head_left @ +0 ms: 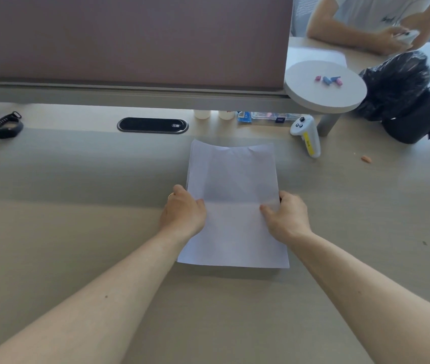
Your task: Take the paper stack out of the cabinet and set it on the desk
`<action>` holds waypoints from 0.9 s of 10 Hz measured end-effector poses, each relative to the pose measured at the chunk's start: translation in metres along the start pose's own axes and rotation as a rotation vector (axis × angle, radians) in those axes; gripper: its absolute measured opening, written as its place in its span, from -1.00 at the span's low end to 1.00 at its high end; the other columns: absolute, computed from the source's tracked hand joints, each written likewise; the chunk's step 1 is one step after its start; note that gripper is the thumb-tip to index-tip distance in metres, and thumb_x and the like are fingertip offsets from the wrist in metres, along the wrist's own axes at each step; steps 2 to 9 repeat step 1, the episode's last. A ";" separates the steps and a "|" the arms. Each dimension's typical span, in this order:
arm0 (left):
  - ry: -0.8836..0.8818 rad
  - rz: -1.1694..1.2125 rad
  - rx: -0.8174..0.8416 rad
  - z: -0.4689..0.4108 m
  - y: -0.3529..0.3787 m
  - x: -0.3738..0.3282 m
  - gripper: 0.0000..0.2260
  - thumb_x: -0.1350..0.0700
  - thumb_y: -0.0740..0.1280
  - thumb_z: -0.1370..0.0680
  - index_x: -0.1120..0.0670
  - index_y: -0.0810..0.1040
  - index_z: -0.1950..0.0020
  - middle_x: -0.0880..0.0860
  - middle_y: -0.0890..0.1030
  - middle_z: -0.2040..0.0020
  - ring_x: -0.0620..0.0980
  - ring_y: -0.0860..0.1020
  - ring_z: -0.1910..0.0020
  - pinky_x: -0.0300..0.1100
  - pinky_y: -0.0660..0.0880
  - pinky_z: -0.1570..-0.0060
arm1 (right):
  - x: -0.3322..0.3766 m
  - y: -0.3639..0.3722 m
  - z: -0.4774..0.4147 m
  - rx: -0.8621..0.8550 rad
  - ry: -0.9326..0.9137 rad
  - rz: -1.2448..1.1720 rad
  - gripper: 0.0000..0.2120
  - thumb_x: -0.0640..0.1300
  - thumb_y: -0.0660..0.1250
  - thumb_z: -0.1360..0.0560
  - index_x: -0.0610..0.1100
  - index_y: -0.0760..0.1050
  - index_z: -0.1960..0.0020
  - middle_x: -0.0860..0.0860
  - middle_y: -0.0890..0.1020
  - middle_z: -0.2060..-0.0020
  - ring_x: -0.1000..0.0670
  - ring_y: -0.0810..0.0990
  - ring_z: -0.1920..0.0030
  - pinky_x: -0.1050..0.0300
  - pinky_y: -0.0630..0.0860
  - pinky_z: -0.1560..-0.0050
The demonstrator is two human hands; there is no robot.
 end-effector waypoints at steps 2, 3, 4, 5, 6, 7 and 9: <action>-0.035 0.038 0.025 0.001 -0.005 0.002 -0.57 -0.03 0.25 -0.62 0.22 0.33 -0.36 0.22 0.43 -0.41 0.27 0.50 -0.33 0.05 0.49 -0.17 | 0.003 -0.002 0.004 0.063 0.047 -0.043 -0.64 -0.04 0.42 -0.43 -0.18 0.55 -0.17 -0.16 0.63 -0.09 -0.21 0.58 -0.16 0.02 0.53 -0.11; -0.035 0.038 0.025 0.001 -0.005 0.002 -0.57 -0.03 0.25 -0.62 0.22 0.33 -0.36 0.22 0.43 -0.41 0.27 0.50 -0.33 0.05 0.49 -0.17 | 0.003 -0.002 0.004 0.063 0.047 -0.043 -0.64 -0.04 0.42 -0.43 -0.18 0.55 -0.17 -0.16 0.63 -0.09 -0.21 0.58 -0.16 0.02 0.53 -0.11; -0.035 0.038 0.025 0.001 -0.005 0.002 -0.57 -0.03 0.25 -0.62 0.22 0.33 -0.36 0.22 0.43 -0.41 0.27 0.50 -0.33 0.05 0.49 -0.17 | 0.003 -0.002 0.004 0.063 0.047 -0.043 -0.64 -0.04 0.42 -0.43 -0.18 0.55 -0.17 -0.16 0.63 -0.09 -0.21 0.58 -0.16 0.02 0.53 -0.11; -0.035 0.038 0.025 0.001 -0.005 0.002 -0.57 -0.03 0.25 -0.62 0.22 0.33 -0.36 0.22 0.43 -0.41 0.27 0.50 -0.33 0.05 0.49 -0.17 | 0.003 -0.002 0.004 0.063 0.047 -0.043 -0.64 -0.04 0.42 -0.43 -0.18 0.55 -0.17 -0.16 0.63 -0.09 -0.21 0.58 -0.16 0.02 0.53 -0.11; -0.035 0.038 0.025 0.001 -0.005 0.002 -0.57 -0.03 0.25 -0.62 0.22 0.33 -0.36 0.22 0.43 -0.41 0.27 0.50 -0.33 0.05 0.49 -0.17 | 0.003 -0.002 0.004 0.063 0.047 -0.043 -0.64 -0.04 0.42 -0.43 -0.18 0.55 -0.17 -0.16 0.63 -0.09 -0.21 0.58 -0.16 0.02 0.53 -0.11; -0.035 0.038 0.025 0.001 -0.005 0.002 -0.57 -0.03 0.25 -0.62 0.22 0.33 -0.36 0.22 0.43 -0.41 0.27 0.50 -0.33 0.05 0.49 -0.17 | 0.003 -0.002 0.004 0.063 0.047 -0.043 -0.64 -0.04 0.42 -0.43 -0.18 0.55 -0.17 -0.16 0.63 -0.09 -0.21 0.58 -0.16 0.02 0.53 -0.11; -0.035 0.038 0.025 0.001 -0.005 0.002 -0.57 -0.03 0.25 -0.62 0.22 0.33 -0.36 0.22 0.43 -0.41 0.27 0.50 -0.33 0.05 0.49 -0.17 | 0.003 -0.002 0.004 0.063 0.047 -0.043 -0.64 -0.04 0.42 -0.43 -0.18 0.55 -0.17 -0.16 0.63 -0.09 -0.21 0.58 -0.16 0.02 0.53 -0.11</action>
Point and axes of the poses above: each hand's wrist, its own z-axis away from the middle knuckle, its own y-axis out of the palm, x = y × z, the point moved 3 cm from there along -z, towards the middle knuckle
